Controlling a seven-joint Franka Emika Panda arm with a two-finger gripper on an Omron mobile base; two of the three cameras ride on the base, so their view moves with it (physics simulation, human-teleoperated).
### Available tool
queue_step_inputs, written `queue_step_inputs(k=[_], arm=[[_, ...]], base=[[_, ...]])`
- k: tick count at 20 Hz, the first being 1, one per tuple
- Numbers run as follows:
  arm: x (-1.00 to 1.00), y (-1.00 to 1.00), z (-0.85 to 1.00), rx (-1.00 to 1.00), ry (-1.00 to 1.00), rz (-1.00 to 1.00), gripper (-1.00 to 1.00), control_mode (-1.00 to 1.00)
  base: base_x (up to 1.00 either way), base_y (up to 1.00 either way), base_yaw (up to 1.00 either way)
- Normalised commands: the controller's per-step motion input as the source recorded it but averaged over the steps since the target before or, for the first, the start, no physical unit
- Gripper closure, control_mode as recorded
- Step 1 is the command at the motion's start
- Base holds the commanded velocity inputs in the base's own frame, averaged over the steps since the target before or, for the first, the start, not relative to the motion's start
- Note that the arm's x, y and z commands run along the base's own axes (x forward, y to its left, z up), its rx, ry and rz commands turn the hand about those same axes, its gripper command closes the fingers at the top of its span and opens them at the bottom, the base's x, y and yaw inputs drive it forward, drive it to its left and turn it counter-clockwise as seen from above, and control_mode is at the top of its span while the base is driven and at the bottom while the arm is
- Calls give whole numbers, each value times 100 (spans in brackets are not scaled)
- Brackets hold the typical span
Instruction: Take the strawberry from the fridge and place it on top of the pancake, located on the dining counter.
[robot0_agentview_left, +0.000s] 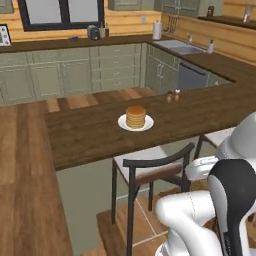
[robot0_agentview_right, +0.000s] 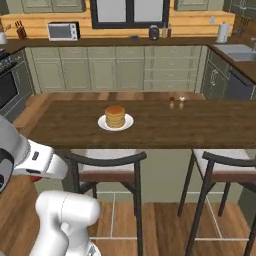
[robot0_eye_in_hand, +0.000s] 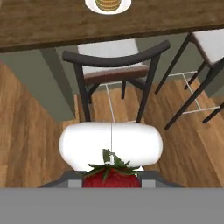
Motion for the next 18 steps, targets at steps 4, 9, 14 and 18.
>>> queue_step_inputs(k=[4,9,14,18], arm=[[0,0,0,0,0,0,100,100],[0,0,0,0,0,0,100,100],[0,0,0,0,0,0,100,100],[0,0,0,0,0,0,100,100]], base=[[55,-80,59],[12,-45,25],[1,30,-15],[22,79,-21]])
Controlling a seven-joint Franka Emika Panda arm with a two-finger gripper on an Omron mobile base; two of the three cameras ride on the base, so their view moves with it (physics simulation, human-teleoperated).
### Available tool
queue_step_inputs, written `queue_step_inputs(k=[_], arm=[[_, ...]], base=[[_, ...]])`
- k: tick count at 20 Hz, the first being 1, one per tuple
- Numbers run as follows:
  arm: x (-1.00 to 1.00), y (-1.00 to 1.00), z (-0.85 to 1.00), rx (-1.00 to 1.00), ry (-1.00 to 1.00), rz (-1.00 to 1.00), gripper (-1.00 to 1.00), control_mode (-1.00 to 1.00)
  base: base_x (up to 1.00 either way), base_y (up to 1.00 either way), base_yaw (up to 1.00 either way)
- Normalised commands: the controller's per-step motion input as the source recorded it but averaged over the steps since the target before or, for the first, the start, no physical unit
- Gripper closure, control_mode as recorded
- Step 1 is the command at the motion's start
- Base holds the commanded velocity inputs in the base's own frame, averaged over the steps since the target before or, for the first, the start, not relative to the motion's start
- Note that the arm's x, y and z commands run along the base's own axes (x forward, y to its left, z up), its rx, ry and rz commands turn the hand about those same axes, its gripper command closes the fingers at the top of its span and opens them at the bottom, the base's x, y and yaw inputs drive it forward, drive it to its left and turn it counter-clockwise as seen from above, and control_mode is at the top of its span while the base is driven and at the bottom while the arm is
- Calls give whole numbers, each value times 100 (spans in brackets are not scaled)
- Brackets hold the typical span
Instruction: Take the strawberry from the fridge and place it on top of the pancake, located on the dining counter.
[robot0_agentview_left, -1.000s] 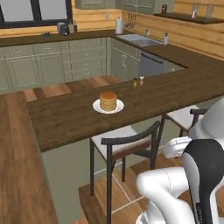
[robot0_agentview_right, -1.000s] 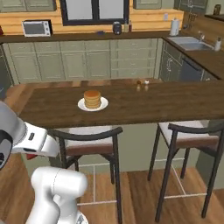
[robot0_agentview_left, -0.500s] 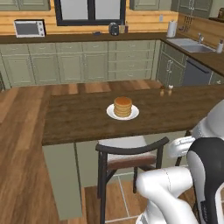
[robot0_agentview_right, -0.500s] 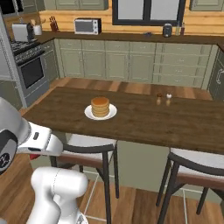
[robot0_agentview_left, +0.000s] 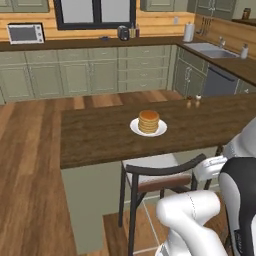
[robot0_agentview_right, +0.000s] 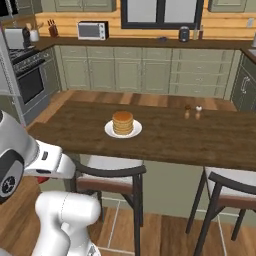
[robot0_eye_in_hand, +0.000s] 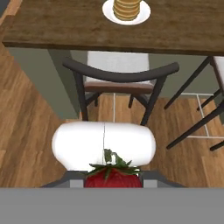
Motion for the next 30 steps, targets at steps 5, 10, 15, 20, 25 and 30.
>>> queue_step_inputs(k=[5,10,15,20,25,30], arm=[[0,0,0,0,0,0,100,100],[0,0,0,0,0,0,100,100],[0,0,0,0,0,0,100,100],[0,0,0,0,0,0,100,100],[12,0,5,0,-1,-1,100,-100],[97,0,38,0,3,-7,100,-100]], base=[[35,36,-12],[72,-20,3],[77,-24,3],[22,0,0],[24,0,0],[0,0,0]])
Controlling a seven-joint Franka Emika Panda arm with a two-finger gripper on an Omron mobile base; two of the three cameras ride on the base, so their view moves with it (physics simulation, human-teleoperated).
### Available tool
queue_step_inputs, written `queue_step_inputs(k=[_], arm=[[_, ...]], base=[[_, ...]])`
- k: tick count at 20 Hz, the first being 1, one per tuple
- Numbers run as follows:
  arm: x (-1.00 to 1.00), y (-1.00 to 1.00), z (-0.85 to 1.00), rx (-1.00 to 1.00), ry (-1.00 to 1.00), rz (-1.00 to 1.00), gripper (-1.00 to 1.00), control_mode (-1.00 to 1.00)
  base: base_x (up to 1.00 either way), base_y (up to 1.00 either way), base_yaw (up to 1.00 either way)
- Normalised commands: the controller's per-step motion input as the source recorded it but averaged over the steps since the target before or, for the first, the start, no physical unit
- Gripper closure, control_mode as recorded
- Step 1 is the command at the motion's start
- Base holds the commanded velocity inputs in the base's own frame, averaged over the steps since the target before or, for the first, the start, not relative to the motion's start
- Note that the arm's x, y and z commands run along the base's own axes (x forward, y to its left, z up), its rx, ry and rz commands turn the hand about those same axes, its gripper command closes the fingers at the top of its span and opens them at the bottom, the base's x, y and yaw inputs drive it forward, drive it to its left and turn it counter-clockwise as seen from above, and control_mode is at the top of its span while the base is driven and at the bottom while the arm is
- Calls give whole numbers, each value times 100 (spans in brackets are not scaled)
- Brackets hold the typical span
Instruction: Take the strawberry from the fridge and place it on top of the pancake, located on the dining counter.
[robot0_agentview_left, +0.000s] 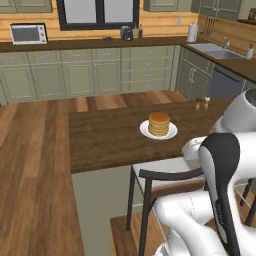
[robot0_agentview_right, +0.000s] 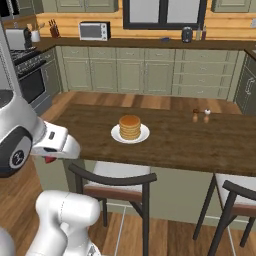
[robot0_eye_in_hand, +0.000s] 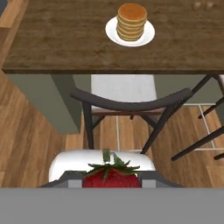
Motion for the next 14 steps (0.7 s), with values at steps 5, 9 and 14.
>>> queue_step_inputs(k=[5,9,14], arm=[[100,-20,16,0,19,-3,100,-100],[100,-27,-13,0,7,0,100,-100],[100,-31,-44,0,-5,0,100,-100]], base=[[0,0,0],[0,0,0],[0,0,0]])
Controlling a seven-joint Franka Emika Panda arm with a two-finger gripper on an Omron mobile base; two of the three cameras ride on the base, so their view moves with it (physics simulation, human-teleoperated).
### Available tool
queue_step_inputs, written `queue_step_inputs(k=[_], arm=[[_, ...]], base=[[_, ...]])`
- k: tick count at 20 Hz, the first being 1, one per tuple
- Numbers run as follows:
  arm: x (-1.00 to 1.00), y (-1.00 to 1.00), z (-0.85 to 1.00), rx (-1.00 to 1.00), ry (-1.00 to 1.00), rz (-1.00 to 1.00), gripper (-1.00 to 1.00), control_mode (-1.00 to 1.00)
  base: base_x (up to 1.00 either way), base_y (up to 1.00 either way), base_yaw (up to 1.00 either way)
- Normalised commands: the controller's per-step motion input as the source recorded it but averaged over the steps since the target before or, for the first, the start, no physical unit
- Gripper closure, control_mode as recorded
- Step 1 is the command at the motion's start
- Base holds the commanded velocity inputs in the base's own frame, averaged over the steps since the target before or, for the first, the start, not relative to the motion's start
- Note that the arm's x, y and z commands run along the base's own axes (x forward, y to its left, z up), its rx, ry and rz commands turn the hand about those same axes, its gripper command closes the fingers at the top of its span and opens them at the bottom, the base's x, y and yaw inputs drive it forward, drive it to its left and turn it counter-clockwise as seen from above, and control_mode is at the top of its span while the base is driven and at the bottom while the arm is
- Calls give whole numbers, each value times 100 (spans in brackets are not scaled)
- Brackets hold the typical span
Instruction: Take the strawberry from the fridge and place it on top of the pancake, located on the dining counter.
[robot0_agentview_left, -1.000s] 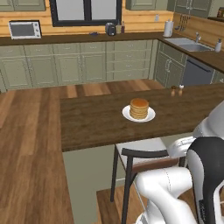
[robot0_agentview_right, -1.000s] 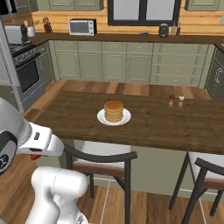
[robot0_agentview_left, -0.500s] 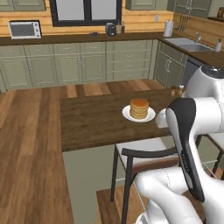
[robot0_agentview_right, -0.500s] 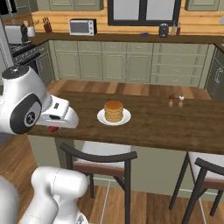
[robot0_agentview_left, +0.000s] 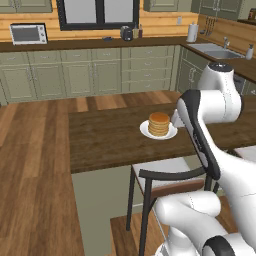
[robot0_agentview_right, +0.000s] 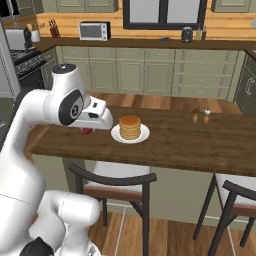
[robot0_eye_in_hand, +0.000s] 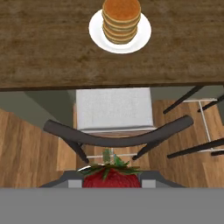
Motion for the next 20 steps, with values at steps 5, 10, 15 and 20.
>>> queue_step_inputs(k=[5,10,15,20], arm=[[100,-24,-30,0,-3,0,100,-100],[100,-19,-12,0,1,0,100,-100],[100,3,0,-3,5,-6,100,-100],[100,0,-23,0,0,-6,100,-100]], base=[[0,0,0],[0,0,0],[0,0,0],[0,0,0]])
